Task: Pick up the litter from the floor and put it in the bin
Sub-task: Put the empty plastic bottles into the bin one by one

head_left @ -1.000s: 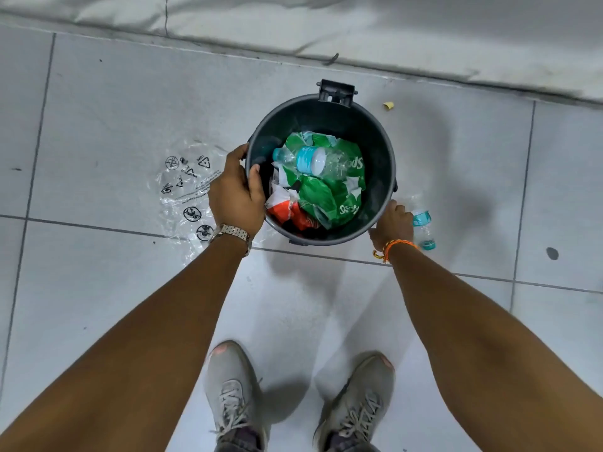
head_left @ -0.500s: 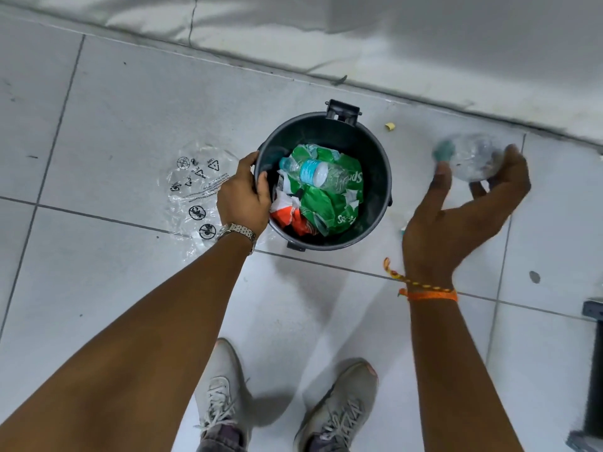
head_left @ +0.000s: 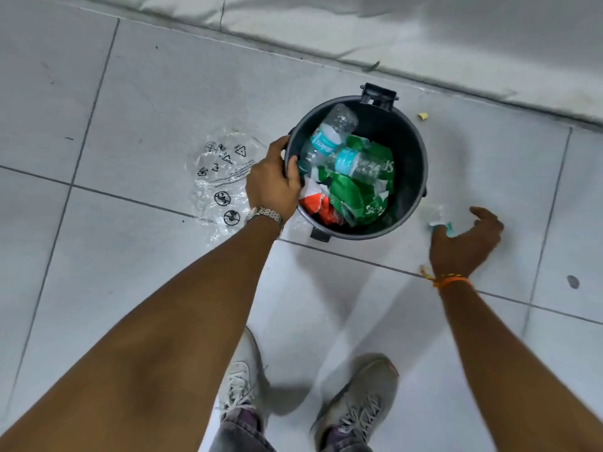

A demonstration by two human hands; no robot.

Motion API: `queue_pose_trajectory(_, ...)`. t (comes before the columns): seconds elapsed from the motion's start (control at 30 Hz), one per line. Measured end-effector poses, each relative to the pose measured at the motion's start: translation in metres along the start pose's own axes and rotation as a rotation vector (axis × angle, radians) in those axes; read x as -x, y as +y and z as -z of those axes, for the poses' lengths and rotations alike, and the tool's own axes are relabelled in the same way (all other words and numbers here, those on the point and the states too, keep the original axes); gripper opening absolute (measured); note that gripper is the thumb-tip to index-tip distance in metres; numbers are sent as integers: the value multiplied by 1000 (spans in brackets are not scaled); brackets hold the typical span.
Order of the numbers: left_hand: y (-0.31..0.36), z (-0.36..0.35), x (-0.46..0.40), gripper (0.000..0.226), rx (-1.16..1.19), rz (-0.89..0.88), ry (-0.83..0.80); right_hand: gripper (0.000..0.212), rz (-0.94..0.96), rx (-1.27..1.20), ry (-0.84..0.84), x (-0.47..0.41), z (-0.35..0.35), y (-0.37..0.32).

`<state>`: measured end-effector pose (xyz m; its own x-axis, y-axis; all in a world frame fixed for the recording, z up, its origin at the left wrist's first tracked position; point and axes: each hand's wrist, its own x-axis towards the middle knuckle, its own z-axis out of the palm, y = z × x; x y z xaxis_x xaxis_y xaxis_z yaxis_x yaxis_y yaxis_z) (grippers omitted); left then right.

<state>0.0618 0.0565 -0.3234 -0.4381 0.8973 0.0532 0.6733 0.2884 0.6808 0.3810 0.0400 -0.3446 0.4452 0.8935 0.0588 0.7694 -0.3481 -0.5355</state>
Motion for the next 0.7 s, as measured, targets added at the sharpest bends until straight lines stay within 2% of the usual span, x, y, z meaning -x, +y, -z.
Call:
queue_pose_trajectory(0.1,-1,0,-1,35,-1,11,8,75,-150,359,-426,-17,-16,43)
queue_pose_trajectory(0.17,-4,0,-2,36,12,15,6,82,-201,462,-664,-26,-27,52)
queue_pose_trajectory(0.23,-6,0,-2,36,23,17,4,79,-227,468,-804,-30,-38,51)
queue_pose_trajectory(0.33,-7,-1,-2,36,34,20,10,69,-222,513,-858,-23,-48,52)
queue_pose_trajectory(0.4,-9,-2,-3,36,42,16,10,60,-235,542,-826,-13,-47,45)
queue_pose_trajectory(0.47,-10,-2,-3,37,43,10,11,48,-264,468,-723,-3,-41,30)
queue_pose_trajectory(0.57,-11,-2,-4,37,34,7,5,33,-287,139,-330,3,-20,-10)
queue_pose_trajectory(0.63,-10,-1,-2,38,33,10,-5,28,-135,-98,-48,2,7,-50)
queue_pose_trajectory(0.7,-7,0,-2,39,26,22,-23,24,89,-244,128,0,35,-89)
